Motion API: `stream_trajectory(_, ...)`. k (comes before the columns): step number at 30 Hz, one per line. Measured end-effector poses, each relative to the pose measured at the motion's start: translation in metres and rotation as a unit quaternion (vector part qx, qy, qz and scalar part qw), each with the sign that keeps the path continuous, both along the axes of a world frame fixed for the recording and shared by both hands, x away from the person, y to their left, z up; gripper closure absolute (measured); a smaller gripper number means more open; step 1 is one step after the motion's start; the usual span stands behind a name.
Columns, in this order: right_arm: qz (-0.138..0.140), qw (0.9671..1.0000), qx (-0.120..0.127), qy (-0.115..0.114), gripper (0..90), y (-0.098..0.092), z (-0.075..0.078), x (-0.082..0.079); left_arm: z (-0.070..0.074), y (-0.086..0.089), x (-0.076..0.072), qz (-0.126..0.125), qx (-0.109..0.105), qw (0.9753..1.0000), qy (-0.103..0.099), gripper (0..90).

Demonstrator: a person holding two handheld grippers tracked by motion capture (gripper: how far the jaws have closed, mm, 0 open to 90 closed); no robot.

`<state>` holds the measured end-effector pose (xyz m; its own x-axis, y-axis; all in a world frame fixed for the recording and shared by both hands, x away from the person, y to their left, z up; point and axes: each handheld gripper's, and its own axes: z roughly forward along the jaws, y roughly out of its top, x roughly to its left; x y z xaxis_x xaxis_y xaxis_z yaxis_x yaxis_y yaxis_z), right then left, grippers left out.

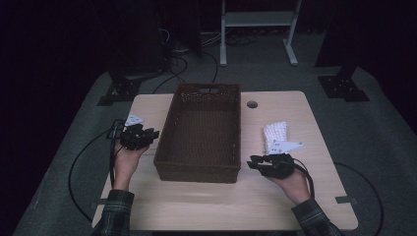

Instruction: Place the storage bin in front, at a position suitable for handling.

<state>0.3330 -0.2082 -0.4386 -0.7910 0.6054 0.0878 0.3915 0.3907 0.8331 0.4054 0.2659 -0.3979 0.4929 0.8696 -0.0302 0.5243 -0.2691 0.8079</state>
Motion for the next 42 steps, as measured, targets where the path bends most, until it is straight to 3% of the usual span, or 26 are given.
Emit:
stream_trajectory(3, -0.034, 0.9994, -0.009, 0.003, 54.9, -0.016, -0.007, -0.002, 0.009, 0.004, -0.006, -0.006, -0.012, 0.9999, 0.006, 56.8)
stream_trajectory(7, -0.053, 0.9984, -0.02, 0.0, 48.5, -0.026, -0.011, -0.005, 0.015, 0.001, -0.011, -0.014, -0.022, 0.9996, 0.009, 48.2)
stream_trajectory(14, -0.103, 0.9942, -0.033, -0.005, 38.3, -0.057, -0.022, -0.015, 0.021, -0.009, -0.021, -0.043, -0.037, 0.9981, 0.022, 46.3)
stream_trajectory(19, -0.126, 0.9914, -0.035, -0.001, 31.8, -0.072, -0.026, -0.021, 0.02, -0.017, -0.023, -0.048, -0.021, 0.9981, 0.033, 46.2)
stream_trajectory(21, -0.141, 0.9892, -0.038, 0.004, 28.6, -0.082, -0.031, -0.025, 0.018, -0.023, -0.025, -0.047, 0.001, 0.9982, 0.038, 47.2)
stream_trajectory(26, -0.156, 0.9867, -0.043, 0.015, 27.0, -0.093, -0.038, -0.029, 0.014, -0.029, -0.027, -0.048, 0.008, 0.9979, 0.043, 56.2)
stream_trajectory(27, -0.164, 0.9849, -0.053, 0.017, 27.0, -0.096, -0.041, -0.031, 0.012, -0.031, -0.027, -0.049, 0.018, 0.9976, 0.047, 58.4)
stream_trajectory(31, -0.168, 0.9836, -0.063, 0.018, 26.5, -0.097, -0.043, -0.029, 0.01, -0.033, -0.028, -0.04, 0.036, 0.9974, 0.048, 64.8)
stream_trajectory(42, -0.176, 0.9819, -0.062, 0.032, 26.1, -0.1, -0.049, -0.027, 0.012, -0.028, -0.028, -0.041, 0.042, 0.9969, 0.053, 67.9)
